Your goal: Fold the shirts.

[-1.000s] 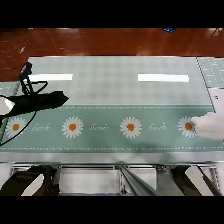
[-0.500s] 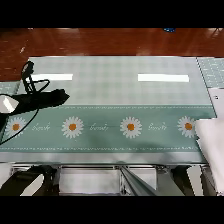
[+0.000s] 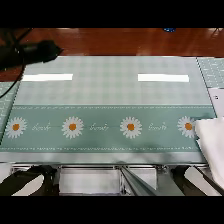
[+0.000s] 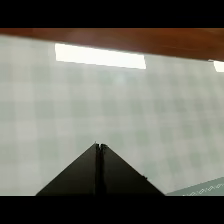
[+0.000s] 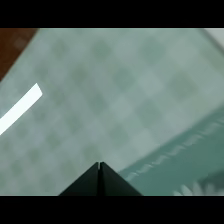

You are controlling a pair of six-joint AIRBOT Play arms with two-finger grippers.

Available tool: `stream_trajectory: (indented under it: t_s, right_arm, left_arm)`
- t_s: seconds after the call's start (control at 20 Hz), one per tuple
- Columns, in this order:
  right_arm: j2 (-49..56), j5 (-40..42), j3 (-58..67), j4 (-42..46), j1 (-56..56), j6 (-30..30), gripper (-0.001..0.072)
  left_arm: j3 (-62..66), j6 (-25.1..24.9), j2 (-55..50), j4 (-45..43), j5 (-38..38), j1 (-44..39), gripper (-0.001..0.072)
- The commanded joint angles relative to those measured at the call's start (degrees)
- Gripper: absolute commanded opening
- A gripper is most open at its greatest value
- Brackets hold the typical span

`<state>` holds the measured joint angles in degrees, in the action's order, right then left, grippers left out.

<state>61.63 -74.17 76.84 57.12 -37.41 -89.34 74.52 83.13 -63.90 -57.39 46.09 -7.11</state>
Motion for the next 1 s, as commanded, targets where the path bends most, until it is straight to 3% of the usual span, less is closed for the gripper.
stream_trajectory:
  t_s: [0.0,0.15,0.25,0.4,0.95]
  right_arm:
    - [6.67,7.82,4.81,8.98,25.90,3.04,0.0018]
    - [14.01,5.51,4.81,32.57,43.04,-2.71,0.0018]
    - [18.58,4.07,4.81,41.59,48.41,-7.28,0.0018]
    - [21.81,4.04,4.81,41.94,49.88,-9.86,0.0018]
    - [21.88,3.65,4.83,42.01,49.88,-9.81,0.0018]
  left_arm:
    - [9.11,-0.15,-4.79,-5.20,3.15,-5.57,0.0027]
    - [1.66,5.66,-7.89,-15.23,5.57,-9.75,0.0027]
    - [-3.52,6.16,-10.19,-15.72,5.57,-9.38,0.0028]
    - [-4.31,7.23,-10.67,-15.50,5.38,-8.13,0.0028]
    - [-4.17,7.17,-10.75,-15.72,5.38,-7.54,0.0028]
